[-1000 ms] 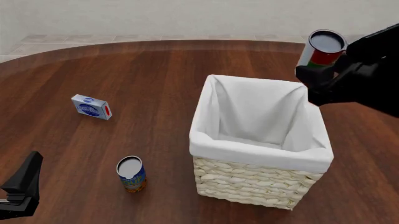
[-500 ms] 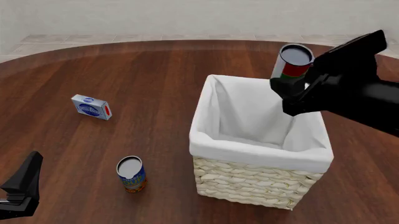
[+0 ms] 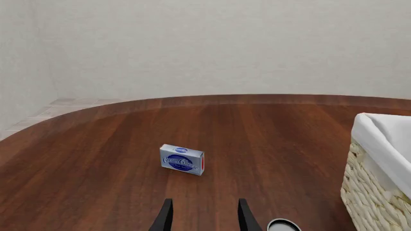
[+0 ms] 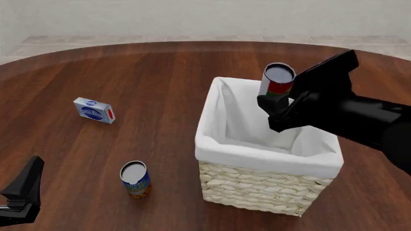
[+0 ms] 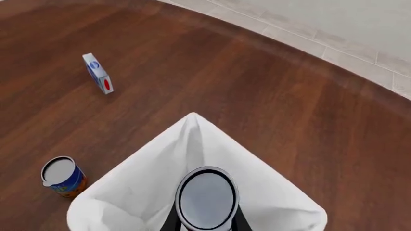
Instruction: Pick up the tomato sauce, and put it in the basket.
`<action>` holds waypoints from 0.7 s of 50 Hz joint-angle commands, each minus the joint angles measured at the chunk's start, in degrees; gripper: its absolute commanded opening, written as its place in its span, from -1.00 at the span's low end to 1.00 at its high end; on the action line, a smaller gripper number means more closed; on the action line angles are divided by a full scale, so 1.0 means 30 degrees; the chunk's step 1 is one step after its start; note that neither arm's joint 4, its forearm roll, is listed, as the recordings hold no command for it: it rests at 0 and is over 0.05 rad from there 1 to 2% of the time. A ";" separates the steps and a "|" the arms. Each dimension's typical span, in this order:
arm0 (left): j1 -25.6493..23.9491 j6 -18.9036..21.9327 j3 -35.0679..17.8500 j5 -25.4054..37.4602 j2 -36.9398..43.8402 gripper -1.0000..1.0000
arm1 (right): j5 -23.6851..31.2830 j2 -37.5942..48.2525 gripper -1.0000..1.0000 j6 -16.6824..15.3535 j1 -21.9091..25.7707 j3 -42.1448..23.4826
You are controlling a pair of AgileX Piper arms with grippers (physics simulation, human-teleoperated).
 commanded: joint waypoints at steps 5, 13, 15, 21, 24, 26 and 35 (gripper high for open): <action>0.0000 -0.0002 0.0000 0.0000 0.0001 1.00 | -0.1638 0.1419 -1.00 0.0903 0.0062 0.0704; -0.0005 0.0006 0.0000 -0.0001 0.0000 1.00 | -0.2289 0.2166 -1.00 0.1124 0.0071 0.1155; -0.0005 0.0001 0.0000 0.0000 0.0000 1.00 | -0.2367 0.2179 -1.00 0.1179 0.0082 0.1217; -0.0001 0.0002 0.0000 0.0000 0.0004 1.00 | -0.2797 0.2586 -1.00 0.1346 0.0071 0.1566; 0.0000 -0.0003 0.0000 0.0001 0.0006 1.00 | -0.3024 0.2783 -1.00 0.1392 0.0052 0.1701; -0.0002 0.0001 0.0000 0.0000 -0.0001 1.00 | -0.3100 0.2873 -1.00 0.1409 0.0010 0.1736; -0.0004 0.0003 0.0000 0.0000 0.0001 1.00 | -0.3265 0.3063 -1.00 0.1491 0.0002 0.1894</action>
